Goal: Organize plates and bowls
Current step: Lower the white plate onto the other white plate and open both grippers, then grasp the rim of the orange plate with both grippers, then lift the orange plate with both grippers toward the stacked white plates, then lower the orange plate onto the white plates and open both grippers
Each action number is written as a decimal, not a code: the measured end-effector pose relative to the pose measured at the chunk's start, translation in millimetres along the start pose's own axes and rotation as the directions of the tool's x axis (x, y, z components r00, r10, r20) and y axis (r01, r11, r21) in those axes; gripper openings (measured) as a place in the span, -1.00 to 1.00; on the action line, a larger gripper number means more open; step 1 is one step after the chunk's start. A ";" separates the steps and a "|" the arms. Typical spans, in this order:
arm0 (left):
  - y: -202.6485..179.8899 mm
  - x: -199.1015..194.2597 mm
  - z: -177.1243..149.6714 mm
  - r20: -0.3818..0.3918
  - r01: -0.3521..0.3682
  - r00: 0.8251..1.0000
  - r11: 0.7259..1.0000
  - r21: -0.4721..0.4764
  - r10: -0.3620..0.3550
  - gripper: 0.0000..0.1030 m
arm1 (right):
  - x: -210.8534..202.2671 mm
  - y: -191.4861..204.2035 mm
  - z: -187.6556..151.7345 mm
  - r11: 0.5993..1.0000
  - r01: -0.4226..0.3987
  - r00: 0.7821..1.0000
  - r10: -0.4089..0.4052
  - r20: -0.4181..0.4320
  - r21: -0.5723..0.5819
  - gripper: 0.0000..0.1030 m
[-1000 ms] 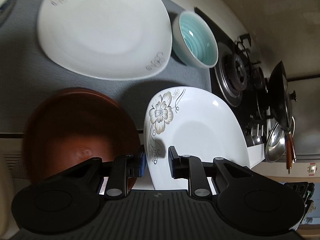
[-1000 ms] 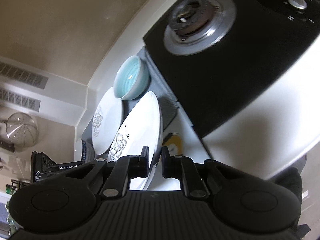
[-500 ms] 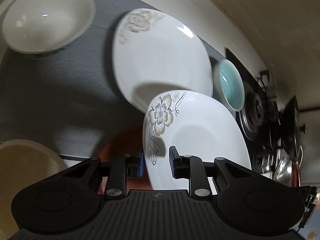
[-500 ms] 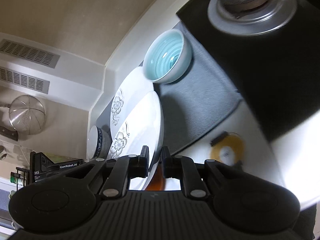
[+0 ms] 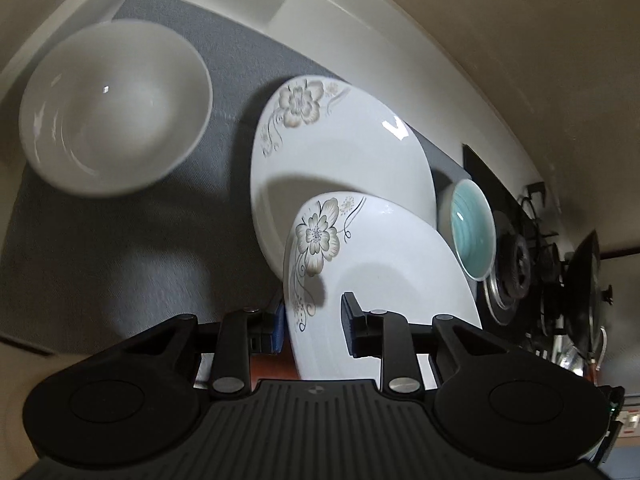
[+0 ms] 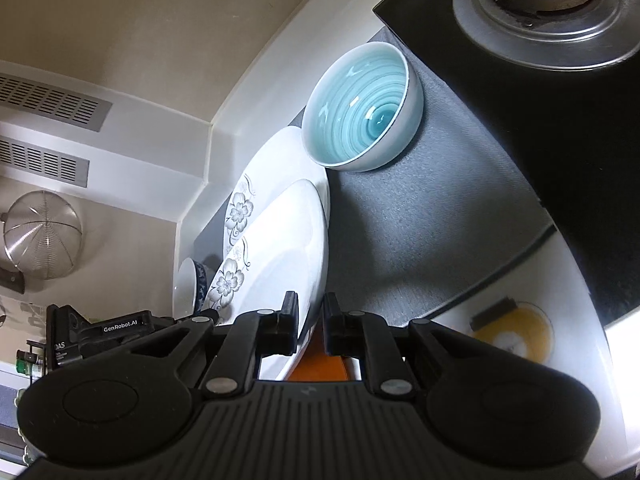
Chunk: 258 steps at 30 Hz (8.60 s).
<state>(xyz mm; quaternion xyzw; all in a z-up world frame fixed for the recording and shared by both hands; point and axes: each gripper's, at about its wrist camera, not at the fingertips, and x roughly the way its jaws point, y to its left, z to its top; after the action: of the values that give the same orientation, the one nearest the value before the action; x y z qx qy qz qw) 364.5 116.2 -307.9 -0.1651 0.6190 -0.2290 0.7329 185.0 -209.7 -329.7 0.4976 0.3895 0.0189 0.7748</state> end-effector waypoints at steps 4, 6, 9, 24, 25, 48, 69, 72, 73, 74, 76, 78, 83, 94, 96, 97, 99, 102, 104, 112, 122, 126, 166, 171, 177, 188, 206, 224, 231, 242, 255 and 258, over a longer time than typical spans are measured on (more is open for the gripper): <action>3.9 4.7 9.7 0.013 -0.012 1.000 1.000 -0.005 0.012 -0.44 | 11.0 2.2 2.6 1.000 0.015 1.000 -0.015 -0.001 0.000 -0.74; 8.3 7.7 14.4 0.013 -0.005 1.000 1.000 -0.022 0.005 -0.44 | 15.8 3.5 3.4 1.000 0.026 1.000 -0.026 0.007 -0.007 -0.75; 13.2 12.4 21.2 0.021 -0.010 1.000 0.999 -0.036 0.010 -0.44 | 24.6 2.2 4.7 0.999 0.033 0.999 -0.034 0.018 0.012 -0.79; 30.3 1.2 -8.6 0.008 0.089 0.996 0.987 -0.131 -0.088 -0.36 | 51.4 19.0 18.0 0.994 0.102 0.994 -0.100 0.051 -0.033 -0.81; 28.9 0.3 -14.5 0.008 0.108 0.994 0.985 -0.133 -0.107 -0.36 | 52.9 19.7 18.8 0.994 0.103 0.994 -0.101 0.051 -0.040 -0.81; 5.4 11.1 -23.6 0.089 -0.049 0.995 0.997 -0.062 0.054 -0.63 | 58.4 42.3 27.1 0.936 0.190 0.982 -0.182 0.056 -0.296 -0.71; 2.6 18.5 -25.2 0.096 -0.063 0.993 0.995 -0.072 0.070 -0.58 | 74.7 42.8 23.3 0.939 0.218 0.976 -0.211 0.054 -0.265 -0.73; 3.8 16.0 -26.7 0.097 -0.054 0.993 0.996 -0.065 0.060 -0.58 | 68.4 44.7 21.8 0.937 0.216 0.976 -0.209 0.052 -0.274 -0.71; 4.4 14.4 -26.9 0.103 -0.054 0.993 0.997 -0.061 0.061 -0.58 | 65.3 45.3 19.7 0.937 0.214 0.977 -0.208 0.053 -0.276 -0.68; 4.9 12.7 -27.3 0.108 -0.055 0.992 0.997 -0.058 0.061 -0.59 | 62.5 45.9 17.1 0.935 0.215 0.977 -0.209 0.052 -0.281 -0.59; 4.9 9.9 -26.8 0.124 -0.057 0.990 0.997 -0.046 0.063 -0.60 | 58.4 46.8 12.7 0.933 0.211 0.977 -0.205 0.054 -0.291 -0.40; 6.9 8.6 -26.0 0.139 -0.059 0.988 0.997 -0.038 0.064 -0.61 | 56.5 45.8 10.5 0.934 0.210 0.978 -0.202 0.056 -0.288 -0.38; 8.5 12.4 -19.8 0.126 -0.046 0.991 0.998 -0.040 0.051 -0.61 | 56.7 42.8 10.6 0.938 0.214 0.977 -0.206 0.057 -0.271 -0.38; 18.0 8.5 -21.0 0.132 -0.059 0.989 0.997 -0.044 0.065 -0.63 | 51.9 36.7 -6.0 0.931 0.212 0.975 -0.220 0.007 -0.297 -0.10; 10.7 -1.9 -30.9 0.154 -0.069 0.986 0.998 0.009 0.067 -0.63 | 50.4 32.9 -21.0 0.926 0.213 0.972 -0.233 -0.028 -0.311 0.00; 8.8 -6.2 -36.4 0.159 -0.067 0.985 0.997 0.027 0.062 -0.62 | 49.7 31.6 -28.1 0.925 0.207 0.972 -0.232 -0.041 -0.319 0.01; 7.0 -10.9 -44.5 0.155 -0.046 0.987 0.998 0.037 0.040 -0.62 | 48.0 29.2 -40.3 0.924 0.201 0.971 -0.232 -0.059 -0.325 0.06; 4.0 -6.5 -44.0 0.150 -0.021 0.989 0.999 0.049 0.014 -0.61 | 44.4 29.1 -56.5 0.922 0.185 0.972 -0.222 -0.073 -0.340 0.06; 3.7 0.0 -35.9 0.142 -0.032 0.990 0.999 0.039 0.026 -0.61 | 44.0 29.2 -65.4 0.920 0.180 0.972 -0.222 -0.084 -0.348 0.06; 26.6 14.3 -8.7 0.109 -0.047 0.993 0.998 -0.034 0.050 -0.62 | 38.0 25.8 -72.4 0.909 0.199 0.967 -0.243 -0.078 -0.366 0.06; 14.9 8.7 -38.1 0.059 -0.057 0.997 0.998 0.023 0.055 -0.62 | 39.4 26.5 -81.4 0.903 0.191 0.967 -0.241 -0.086 -0.385 -0.13; 3.7 4.9 -63.0 0.076 -0.175 0.983 0.977 0.124 0.167 -0.61 | 47.6 36.0 -86.8 0.884 0.198 0.962 -0.259 -0.089 -0.424 -0.17; -39.3 46.5 -119.9 -0.032 -0.253 0.958 0.889 0.381 0.286 -0.82 | 21.4 17.9 -87.2 0.830 0.325 0.932 -0.363 0.004 -0.454 -0.36; -54.2 41.1 -129.3 0.036 -0.290 0.951 0.843 0.453 0.307 -0.82 | 20.2 20.3 -89.2 0.810 0.335 0.926 -0.377 0.009 -0.482 -0.62; -55.1 28.8 -128.2 0.038 -0.265 0.960 0.855 0.447 0.277 -0.82 | 9.7 20.9 -94.3 0.810 0.324 0.930 -0.367 0.008 -0.489 -0.76; -80.7 -25.8 -139.2 0.115 -0.213 0.977 0.861 0.462 0.180 -0.82 | -41.2 42.6 -85.3 0.861 0.290 0.955 -0.286 0.074 -0.418 -0.78; -106.9 -108.0 -108.2 0.198 -0.176 0.975 0.883 0.436 0.097 -0.82 | -97.4 117.0 -72.1 0.898 0.166 0.983 -0.119 0.137 -0.408 -0.77; -141.4 -117.4 -68.3 0.340 -0.243 0.937 0.858 0.453 0.086 -0.81 | -95.8 142.3 -20.9 0.904 0.138 0.974 -0.051 0.219 -0.404 -0.78; -134.4 -109.6 -48.0 0.369 -0.274 0.922 0.877 0.395 0.122 -0.81 | -64.2 151.9 -4.2 0.888 0.150 0.975 -0.061 0.212 -0.434 -0.78; -107.9 -90.0 -19.1 0.358 -0.242 0.926 0.915 0.323 0.118 -0.81 | -9.9 157.8 7.2 0.835 0.265 0.951 -0.145 0.273 -0.482 -0.80; -80.9 -24.6 -5.0 0.322 -0.336 0.914 0.908 0.252 0.248 -0.78 | 62.8 140.8 11.9 0.760 0.400 0.912 -0.275 0.304 -0.513 -0.82; -75.5 -15.9 -5.9 0.314 -0.354 0.909 0.903 0.242 0.273 -0.79 | 72.1 134.0 16.2 0.763 0.387 0.919 -0.272 0.287 -0.518 -0.85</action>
<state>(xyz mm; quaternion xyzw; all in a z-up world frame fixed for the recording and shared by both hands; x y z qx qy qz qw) 346.8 61.6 -256.0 0.0184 0.4896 -0.1715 0.8547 293.2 -124.4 -263.3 0.1684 0.3703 -0.0525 0.9120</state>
